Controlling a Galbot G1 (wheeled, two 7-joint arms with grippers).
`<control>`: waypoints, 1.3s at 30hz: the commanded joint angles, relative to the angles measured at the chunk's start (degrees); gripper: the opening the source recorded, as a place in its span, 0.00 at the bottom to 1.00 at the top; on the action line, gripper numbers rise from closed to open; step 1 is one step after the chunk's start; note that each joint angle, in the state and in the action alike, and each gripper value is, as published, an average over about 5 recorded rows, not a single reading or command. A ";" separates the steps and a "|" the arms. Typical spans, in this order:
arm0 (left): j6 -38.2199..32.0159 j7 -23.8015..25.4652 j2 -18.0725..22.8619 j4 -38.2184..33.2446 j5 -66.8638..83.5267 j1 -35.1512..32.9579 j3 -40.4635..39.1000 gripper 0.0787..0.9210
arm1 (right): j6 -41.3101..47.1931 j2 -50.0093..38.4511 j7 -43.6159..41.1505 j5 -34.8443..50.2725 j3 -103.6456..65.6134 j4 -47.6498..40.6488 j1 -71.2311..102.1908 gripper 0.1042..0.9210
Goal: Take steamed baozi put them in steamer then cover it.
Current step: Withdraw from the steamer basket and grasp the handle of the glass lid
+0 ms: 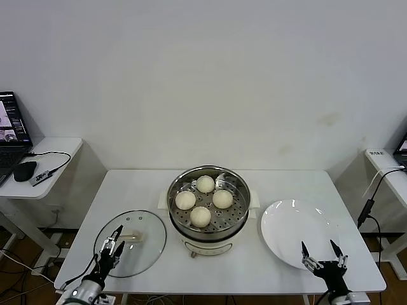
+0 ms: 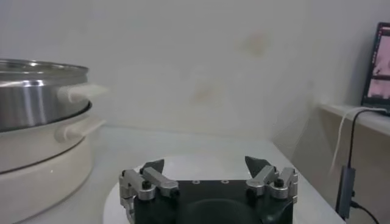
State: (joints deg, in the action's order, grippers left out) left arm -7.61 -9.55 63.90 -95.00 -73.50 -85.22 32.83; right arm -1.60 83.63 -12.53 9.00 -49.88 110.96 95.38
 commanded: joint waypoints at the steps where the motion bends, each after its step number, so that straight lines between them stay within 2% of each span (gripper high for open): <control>1: -0.01 0.53 -1.22 5.02 -2.36 7.38 -1.64 0.88 | -0.21 1.04 -0.10 -0.27 -0.42 -0.17 0.81 0.88; 15: 0.01 1.66 -0.67 9.52 -1.01 12.77 -3.26 0.88 | -0.37 1.31 -0.16 -0.87 0.25 -1.46 0.64 0.88; 28: -0.01 0.90 0.59 11.08 3.02 12.82 -3.57 0.88 | -0.79 1.70 -0.16 -1.66 1.21 -1.83 0.58 0.88; 31: -0.06 0.54 0.94 11.39 3.39 12.37 -3.59 0.82 | -0.85 1.77 -0.14 -1.77 1.35 -1.71 0.65 0.88; 39: -0.65 -1.45 1.94 12.00 3.62 11.64 -3.46 0.55 | -1.00 1.89 -0.11 -1.98 1.66 -1.12 0.98 0.88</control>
State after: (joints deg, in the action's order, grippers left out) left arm -7.91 -9.68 65.43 -83.63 -70.67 -73.59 29.34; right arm -2.50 85.46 -12.70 7.14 -48.30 109.62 96.24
